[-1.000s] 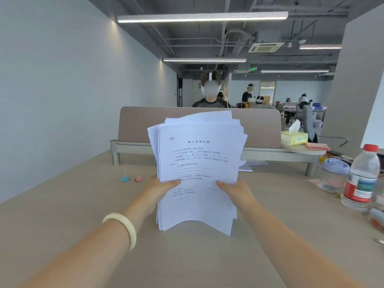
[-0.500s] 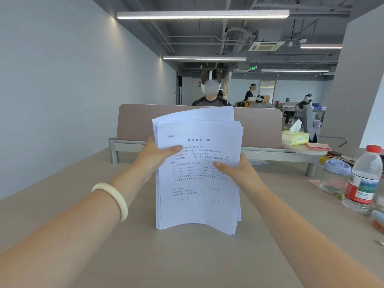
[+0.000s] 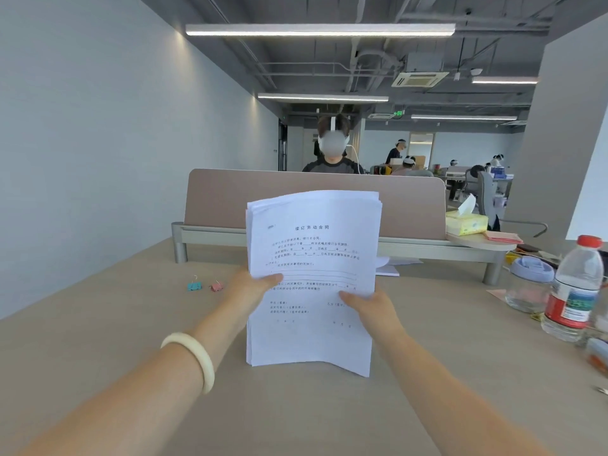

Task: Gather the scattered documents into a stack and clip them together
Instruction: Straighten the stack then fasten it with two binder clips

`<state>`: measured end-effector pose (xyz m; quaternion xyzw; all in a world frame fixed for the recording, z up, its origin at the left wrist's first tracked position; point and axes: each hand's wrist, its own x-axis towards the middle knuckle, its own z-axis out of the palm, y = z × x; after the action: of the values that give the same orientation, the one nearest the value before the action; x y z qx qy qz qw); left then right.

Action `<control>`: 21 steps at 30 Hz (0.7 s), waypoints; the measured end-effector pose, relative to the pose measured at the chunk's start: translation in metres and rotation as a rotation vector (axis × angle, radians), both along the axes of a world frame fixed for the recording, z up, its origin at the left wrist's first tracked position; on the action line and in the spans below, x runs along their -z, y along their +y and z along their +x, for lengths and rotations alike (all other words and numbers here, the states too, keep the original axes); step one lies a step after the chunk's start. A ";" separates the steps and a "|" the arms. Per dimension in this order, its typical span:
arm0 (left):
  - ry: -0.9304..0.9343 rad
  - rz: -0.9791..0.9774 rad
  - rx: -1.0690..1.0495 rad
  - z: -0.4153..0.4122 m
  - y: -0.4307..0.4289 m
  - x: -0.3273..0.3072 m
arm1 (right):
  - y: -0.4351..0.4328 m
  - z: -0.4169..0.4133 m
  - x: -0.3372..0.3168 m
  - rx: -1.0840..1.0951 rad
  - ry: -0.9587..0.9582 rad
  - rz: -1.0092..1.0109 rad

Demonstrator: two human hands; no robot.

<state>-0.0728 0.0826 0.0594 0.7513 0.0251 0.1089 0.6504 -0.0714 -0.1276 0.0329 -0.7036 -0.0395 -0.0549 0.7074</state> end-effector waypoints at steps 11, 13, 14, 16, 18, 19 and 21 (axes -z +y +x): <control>-0.143 -0.088 0.026 0.010 0.010 -0.023 | -0.011 -0.003 -0.033 -0.023 -0.171 0.013; -0.102 -0.106 0.022 0.010 0.011 -0.014 | -0.008 -0.007 -0.034 -0.032 -0.186 0.033; -0.090 -0.105 0.028 0.009 0.009 -0.011 | -0.006 -0.007 -0.033 -0.034 -0.190 0.031; -0.079 -0.072 0.028 0.006 0.003 -0.008 | -0.001 -0.006 -0.031 -0.015 -0.188 0.011; -0.103 -0.018 -0.014 0.001 -0.001 -0.008 | 0.001 -0.005 -0.032 0.042 -0.180 -0.019; -0.130 -0.004 -0.030 0.000 -0.002 -0.009 | 0.000 -0.005 -0.032 0.065 -0.183 -0.030; -0.195 0.015 -0.048 -0.002 -0.003 -0.013 | 0.000 -0.005 -0.036 0.085 -0.208 -0.044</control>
<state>-0.0752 0.0799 0.0723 0.7411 -0.0208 0.1972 0.6414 -0.0767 -0.1278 0.0689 -0.7105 -0.0842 -0.1567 0.6808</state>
